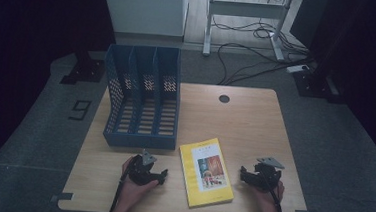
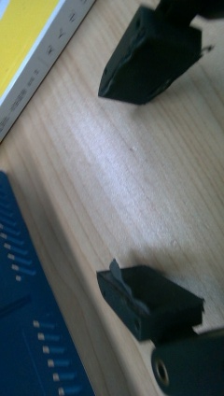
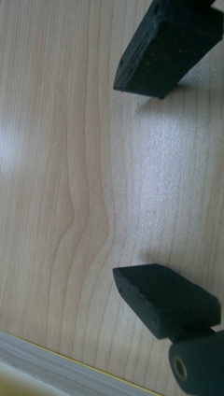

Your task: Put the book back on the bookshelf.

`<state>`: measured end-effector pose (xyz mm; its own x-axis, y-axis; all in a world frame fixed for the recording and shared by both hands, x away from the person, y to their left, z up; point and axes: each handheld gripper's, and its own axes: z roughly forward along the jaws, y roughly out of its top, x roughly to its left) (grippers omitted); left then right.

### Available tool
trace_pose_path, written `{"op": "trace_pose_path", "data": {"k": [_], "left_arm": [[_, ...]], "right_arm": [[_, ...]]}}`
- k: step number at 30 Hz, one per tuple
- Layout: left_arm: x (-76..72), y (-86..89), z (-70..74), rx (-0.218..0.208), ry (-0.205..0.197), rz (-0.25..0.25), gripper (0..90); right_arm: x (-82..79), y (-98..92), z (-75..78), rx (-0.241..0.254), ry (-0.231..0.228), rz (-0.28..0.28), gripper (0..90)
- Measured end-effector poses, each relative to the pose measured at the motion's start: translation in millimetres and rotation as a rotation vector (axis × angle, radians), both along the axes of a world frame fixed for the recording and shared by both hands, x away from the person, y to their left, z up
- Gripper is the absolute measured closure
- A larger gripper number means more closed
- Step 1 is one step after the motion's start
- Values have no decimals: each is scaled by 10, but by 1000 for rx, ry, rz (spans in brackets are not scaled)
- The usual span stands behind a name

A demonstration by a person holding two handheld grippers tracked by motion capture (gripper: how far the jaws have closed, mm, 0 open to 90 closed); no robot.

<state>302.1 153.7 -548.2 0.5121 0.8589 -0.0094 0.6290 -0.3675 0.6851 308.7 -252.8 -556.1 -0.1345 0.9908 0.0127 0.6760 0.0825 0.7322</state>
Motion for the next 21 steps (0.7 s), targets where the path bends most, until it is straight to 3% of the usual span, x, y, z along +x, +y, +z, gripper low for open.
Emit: {"op": "trace_pose_path", "data": {"k": [21], "left_arm": [[23,-34,6,-31,7,3,149]], "right_arm": [[-10,-4,6,-2,-16,-24,164]]}}
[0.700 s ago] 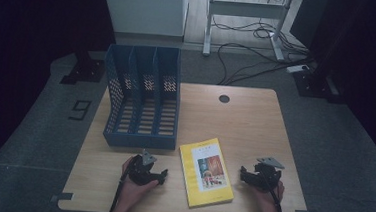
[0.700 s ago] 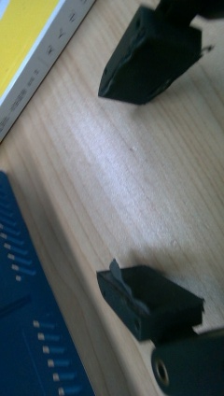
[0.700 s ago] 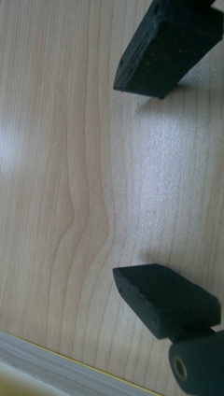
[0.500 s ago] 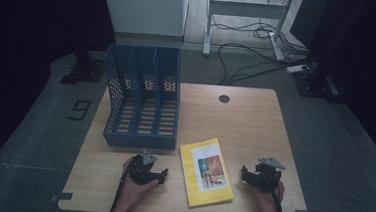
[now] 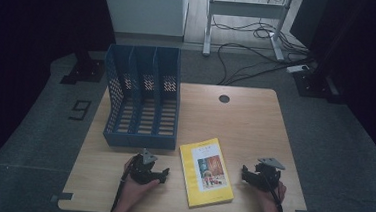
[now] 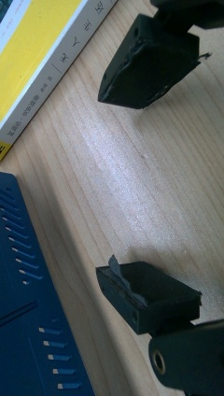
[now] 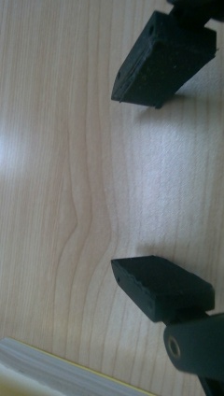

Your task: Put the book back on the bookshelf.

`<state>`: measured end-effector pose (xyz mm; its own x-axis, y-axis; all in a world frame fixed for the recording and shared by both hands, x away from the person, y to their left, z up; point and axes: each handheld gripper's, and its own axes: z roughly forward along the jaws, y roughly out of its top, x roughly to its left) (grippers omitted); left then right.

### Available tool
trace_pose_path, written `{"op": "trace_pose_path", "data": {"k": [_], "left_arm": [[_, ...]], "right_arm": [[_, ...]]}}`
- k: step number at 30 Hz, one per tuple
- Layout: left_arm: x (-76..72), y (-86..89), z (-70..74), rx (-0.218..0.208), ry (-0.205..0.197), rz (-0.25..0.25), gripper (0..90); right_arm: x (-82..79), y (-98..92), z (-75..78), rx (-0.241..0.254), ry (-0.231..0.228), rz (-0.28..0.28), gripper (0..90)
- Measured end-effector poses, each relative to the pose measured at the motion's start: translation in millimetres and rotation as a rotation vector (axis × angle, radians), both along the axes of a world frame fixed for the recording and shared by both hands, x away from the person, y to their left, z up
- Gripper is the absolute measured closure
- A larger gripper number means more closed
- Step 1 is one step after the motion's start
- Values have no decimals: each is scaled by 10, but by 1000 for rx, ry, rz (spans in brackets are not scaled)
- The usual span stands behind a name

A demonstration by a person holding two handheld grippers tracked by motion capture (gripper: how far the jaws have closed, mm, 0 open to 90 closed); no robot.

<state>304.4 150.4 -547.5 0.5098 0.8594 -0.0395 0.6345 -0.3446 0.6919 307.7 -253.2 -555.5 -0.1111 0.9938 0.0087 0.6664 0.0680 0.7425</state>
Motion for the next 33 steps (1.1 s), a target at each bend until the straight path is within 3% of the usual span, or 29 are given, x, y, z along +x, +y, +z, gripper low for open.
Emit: {"op": "trace_pose_path", "data": {"k": [5,7,20,28,33], "left_arm": [[0,9,0,-3,0,-7,149],[3,24,2,-14,3,-10,153],[13,13,2,-36,6,-12,159],[-2,-45,3,-37,8,-34,161],[4,-50,3,-72,15,-50,167]], "right_arm": [[29,37,36,19,20,-5,213],[26,82,114,60,1,25,212],[31,311,260,102,-59,86,209],[-62,531,306,99,-74,153,209],[-70,734,315,111,-70,211,206]]}}
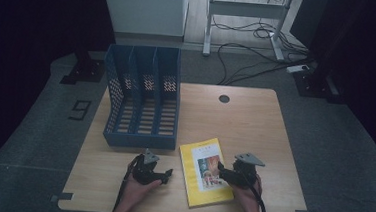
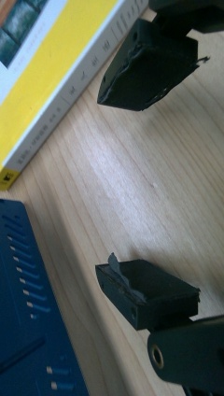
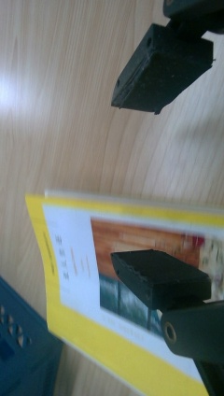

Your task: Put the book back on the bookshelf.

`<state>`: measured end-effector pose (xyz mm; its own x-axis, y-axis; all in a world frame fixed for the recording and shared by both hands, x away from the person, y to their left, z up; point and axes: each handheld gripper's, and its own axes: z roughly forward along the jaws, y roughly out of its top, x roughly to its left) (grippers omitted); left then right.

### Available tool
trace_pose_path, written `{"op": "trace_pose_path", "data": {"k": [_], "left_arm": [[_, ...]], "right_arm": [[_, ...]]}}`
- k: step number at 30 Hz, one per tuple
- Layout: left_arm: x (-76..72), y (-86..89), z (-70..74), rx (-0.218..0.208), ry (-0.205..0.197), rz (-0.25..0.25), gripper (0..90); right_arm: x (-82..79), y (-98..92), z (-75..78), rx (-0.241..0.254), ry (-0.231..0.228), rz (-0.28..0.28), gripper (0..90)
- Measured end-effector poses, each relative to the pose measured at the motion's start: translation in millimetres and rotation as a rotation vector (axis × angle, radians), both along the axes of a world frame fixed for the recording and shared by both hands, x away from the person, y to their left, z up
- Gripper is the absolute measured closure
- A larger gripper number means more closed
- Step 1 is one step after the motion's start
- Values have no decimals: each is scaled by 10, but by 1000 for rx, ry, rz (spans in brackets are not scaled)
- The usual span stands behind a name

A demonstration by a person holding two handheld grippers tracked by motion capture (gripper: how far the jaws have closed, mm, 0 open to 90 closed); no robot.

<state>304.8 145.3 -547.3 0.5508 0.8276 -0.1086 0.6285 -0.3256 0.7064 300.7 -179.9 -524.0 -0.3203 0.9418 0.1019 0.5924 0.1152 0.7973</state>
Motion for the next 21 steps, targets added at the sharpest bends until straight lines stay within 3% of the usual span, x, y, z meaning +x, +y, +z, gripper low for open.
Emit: {"op": "trace_pose_path", "data": {"k": [5,14,21], "left_arm": [[1,-13,0,-19,6,-11,170],[-11,-48,1,-8,4,-14,171],[-25,-90,-1,-24,6,-18,176]], "right_arm": [[-4,108,-36,-7,16,32,203],[15,257,-154,-60,77,89,180],[16,263,-178,-38,96,99,193]]}}
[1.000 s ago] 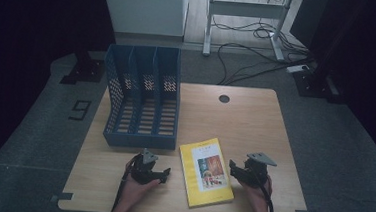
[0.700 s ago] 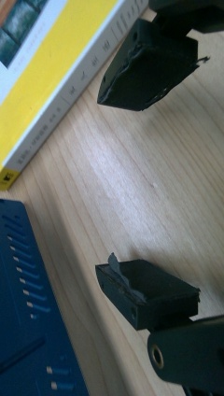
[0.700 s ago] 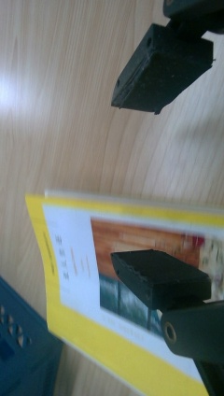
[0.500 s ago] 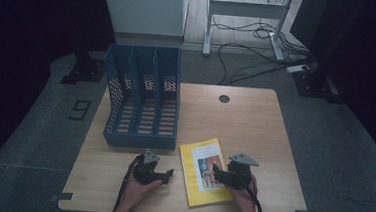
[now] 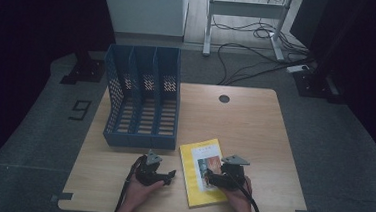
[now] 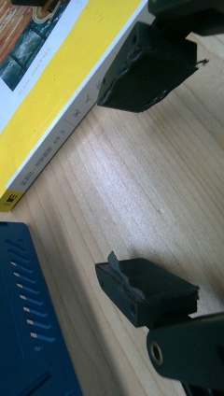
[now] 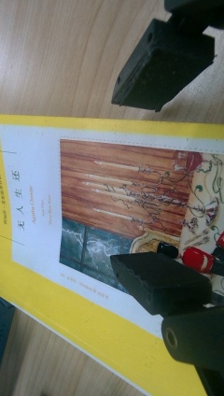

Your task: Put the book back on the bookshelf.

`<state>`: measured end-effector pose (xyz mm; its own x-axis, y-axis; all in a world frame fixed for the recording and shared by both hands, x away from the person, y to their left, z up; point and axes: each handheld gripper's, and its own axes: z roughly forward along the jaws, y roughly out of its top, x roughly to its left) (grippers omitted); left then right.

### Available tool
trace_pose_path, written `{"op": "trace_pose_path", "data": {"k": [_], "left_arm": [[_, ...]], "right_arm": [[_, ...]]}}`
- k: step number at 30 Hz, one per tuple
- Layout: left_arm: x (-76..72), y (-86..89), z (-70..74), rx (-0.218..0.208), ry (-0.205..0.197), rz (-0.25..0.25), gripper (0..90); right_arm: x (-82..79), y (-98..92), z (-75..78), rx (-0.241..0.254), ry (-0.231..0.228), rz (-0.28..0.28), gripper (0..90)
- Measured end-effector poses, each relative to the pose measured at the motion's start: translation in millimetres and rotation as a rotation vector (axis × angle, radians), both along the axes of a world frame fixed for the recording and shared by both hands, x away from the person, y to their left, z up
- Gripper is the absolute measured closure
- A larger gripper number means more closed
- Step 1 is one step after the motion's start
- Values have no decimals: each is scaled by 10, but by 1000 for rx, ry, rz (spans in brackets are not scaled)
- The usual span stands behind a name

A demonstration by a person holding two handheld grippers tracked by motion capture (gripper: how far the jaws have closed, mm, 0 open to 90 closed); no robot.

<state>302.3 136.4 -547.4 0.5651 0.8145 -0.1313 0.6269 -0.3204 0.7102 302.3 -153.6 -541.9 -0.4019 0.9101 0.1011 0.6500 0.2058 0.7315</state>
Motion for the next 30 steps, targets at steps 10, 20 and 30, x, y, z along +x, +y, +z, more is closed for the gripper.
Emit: {"op": "trace_pose_path", "data": {"k": [10,20,30], "left_arm": [[-17,-89,-2,-43,13,-17,177],[-53,-319,15,-60,5,-59,187],[-55,-454,-5,-85,22,-99,204]], "right_arm": [[-11,-16,-13,38,8,15,249],[-7,-27,-20,50,12,15,250],[-5,-32,-27,61,15,11,249]]}}
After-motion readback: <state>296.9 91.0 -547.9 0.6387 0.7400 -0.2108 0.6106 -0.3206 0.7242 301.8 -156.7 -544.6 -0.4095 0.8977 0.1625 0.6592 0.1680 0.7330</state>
